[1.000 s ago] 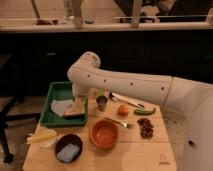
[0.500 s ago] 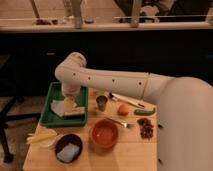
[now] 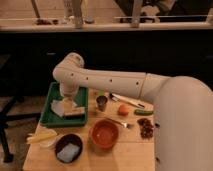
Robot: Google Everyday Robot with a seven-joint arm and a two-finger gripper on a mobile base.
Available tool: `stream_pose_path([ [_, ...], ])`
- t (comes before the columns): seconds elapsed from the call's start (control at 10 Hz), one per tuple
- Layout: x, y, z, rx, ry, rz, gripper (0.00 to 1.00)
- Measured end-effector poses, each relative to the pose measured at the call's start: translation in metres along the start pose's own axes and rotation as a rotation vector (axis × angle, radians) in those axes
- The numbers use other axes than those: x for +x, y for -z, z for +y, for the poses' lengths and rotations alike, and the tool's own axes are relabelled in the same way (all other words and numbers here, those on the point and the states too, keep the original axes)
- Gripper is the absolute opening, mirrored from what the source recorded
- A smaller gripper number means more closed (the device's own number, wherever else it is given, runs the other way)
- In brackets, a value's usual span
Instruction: Place towel in table surface
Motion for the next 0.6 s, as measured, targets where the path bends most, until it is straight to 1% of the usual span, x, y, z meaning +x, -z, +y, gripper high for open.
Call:
stream_pose_path([
  [0.1, 0.001, 0.000, 0.000, 0.007, -0.008, -0.005, 0.80],
  [0.2, 0.005, 0.000, 0.000, 0.037, -0.049, -0.023, 0.80],
  [0.3, 0.009, -0.003, -0.002, 0.071, -0.141, -0.050, 0.80],
  [0.4, 0.008, -0.008, -0.003, 0.095, -0.224, -0.075, 0.80],
  [0.5, 0.004, -0.015, -0.004, 0.114, -0.298, -0.096, 0.80],
  [0.6, -0.005, -0.024, -0.006, 0.128, -0.343, -0.114, 0.80],
])
